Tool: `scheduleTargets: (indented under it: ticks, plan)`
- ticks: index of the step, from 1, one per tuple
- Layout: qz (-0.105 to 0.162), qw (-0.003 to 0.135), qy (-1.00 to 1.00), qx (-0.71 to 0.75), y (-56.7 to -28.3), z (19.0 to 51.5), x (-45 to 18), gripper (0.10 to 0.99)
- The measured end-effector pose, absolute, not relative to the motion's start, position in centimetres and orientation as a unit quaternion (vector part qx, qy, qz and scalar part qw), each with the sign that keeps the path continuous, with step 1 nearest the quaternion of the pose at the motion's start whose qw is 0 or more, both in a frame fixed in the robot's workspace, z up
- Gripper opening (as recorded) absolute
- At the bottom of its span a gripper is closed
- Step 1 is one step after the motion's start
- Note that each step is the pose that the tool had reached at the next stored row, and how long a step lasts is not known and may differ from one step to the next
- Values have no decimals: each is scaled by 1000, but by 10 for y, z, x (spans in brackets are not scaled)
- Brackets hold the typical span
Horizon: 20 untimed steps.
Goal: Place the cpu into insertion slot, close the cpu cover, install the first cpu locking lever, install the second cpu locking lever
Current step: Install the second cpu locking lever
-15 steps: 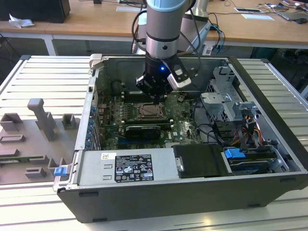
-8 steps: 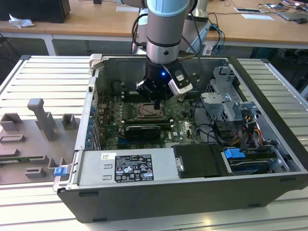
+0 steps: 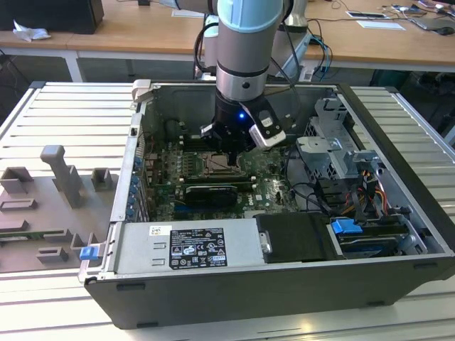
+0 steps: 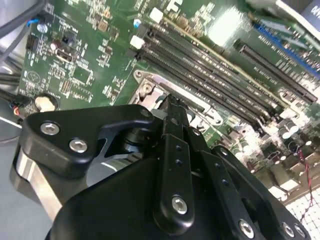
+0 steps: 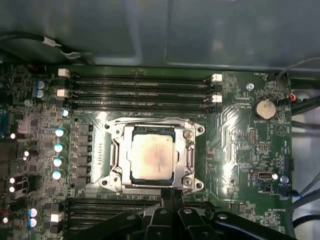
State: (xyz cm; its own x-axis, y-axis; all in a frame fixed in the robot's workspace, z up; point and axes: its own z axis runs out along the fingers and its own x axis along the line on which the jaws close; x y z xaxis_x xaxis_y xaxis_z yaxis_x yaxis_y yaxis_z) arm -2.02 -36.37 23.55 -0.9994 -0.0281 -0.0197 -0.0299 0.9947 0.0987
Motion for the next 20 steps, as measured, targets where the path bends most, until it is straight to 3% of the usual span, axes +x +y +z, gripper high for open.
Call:
scheduleTargets:
  ticks: [2, 8, 20]
  plan:
    - [66, 9, 998, -14, -367, 235, -21, 106]
    - [71, 9, 997, -16, -384, 234, -21, 106]
    - [78, 9, 997, -19, -385, 228, -50, 106]
